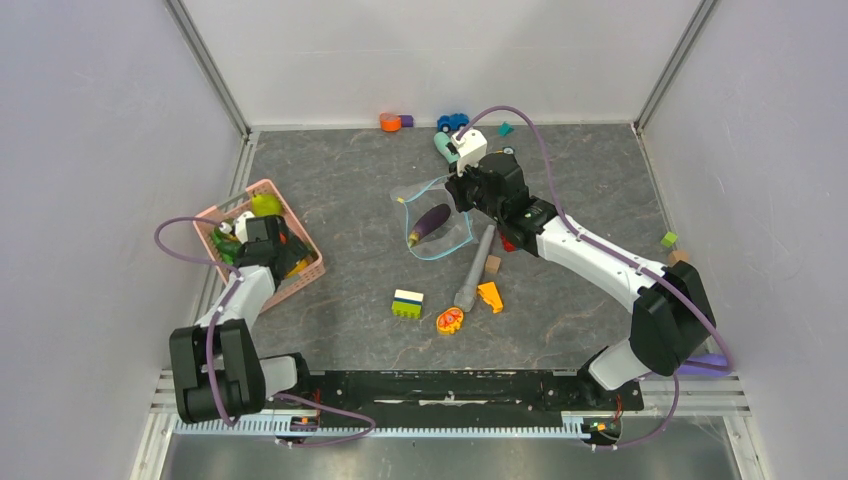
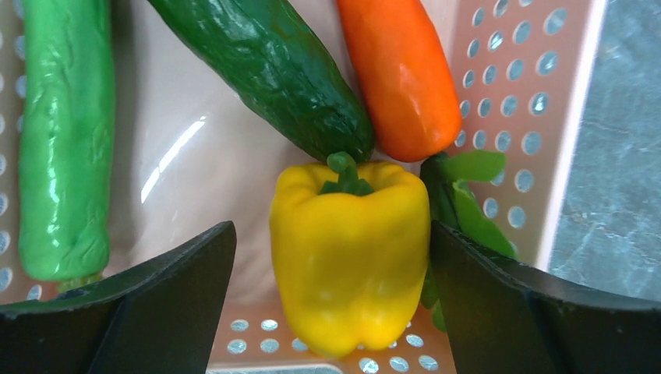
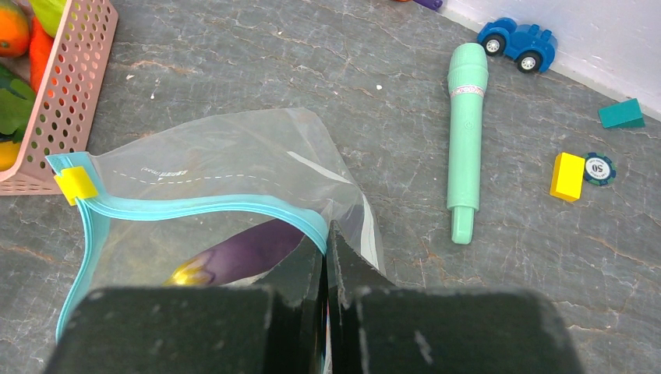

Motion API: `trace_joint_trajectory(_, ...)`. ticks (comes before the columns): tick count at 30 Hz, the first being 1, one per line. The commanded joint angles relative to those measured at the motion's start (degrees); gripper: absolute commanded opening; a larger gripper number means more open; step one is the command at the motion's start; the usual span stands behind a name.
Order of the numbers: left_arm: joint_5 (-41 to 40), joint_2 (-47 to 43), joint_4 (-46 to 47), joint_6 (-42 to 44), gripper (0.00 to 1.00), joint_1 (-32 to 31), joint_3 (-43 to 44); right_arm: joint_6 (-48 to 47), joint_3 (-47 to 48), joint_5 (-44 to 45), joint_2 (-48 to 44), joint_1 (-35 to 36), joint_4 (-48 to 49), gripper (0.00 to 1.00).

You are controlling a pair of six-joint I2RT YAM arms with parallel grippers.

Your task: Place the food in the zip-top bag and seal the zipper

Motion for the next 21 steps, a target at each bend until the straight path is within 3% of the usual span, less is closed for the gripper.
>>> trace_joint_trajectory(1, -0.9, 2.8, -0.5, -0.8, 0.9, 0.4, 2.2, -0.8, 1.4, -0.6, -1.2, 0.1, 1.5, 0.04)
trace_joint_trajectory(5, -0.2, 3.1, -0.9, -0.8, 0.6, 0.4, 2.6, -0.8, 1.3, -0.5, -1.4, 0.1, 1.5, 0.04)
trace_joint_trajectory(7, 0.2, 1.8, -1.2, -0.7, 0.51, 0.4, 2.6, -0.9, 1.2, -0.6, -1.5, 0.1, 1.5, 0.04)
trace_joint_trajectory(12, -1.0, -5.7, -6.1, -3.5, 0.4, 0.4, 5.6, -0.8, 1.2, -0.9, -1.5, 0.1, 1.8, 0.04)
trace_joint_trajectory(18, -3.2, -16.7, -14.6, -8.8, 0.35, 0.4, 12.4, -0.6, 1.1, -1.5, -1.7, 0.1, 1.8, 0.04)
trace_joint_trajectory(21, 0.3, -21.3, -16.9, -10.5, 0.33, 0.3, 15.4, -0.6, 1.0, -1.6, -1.9, 0.2, 1.7, 0.04)
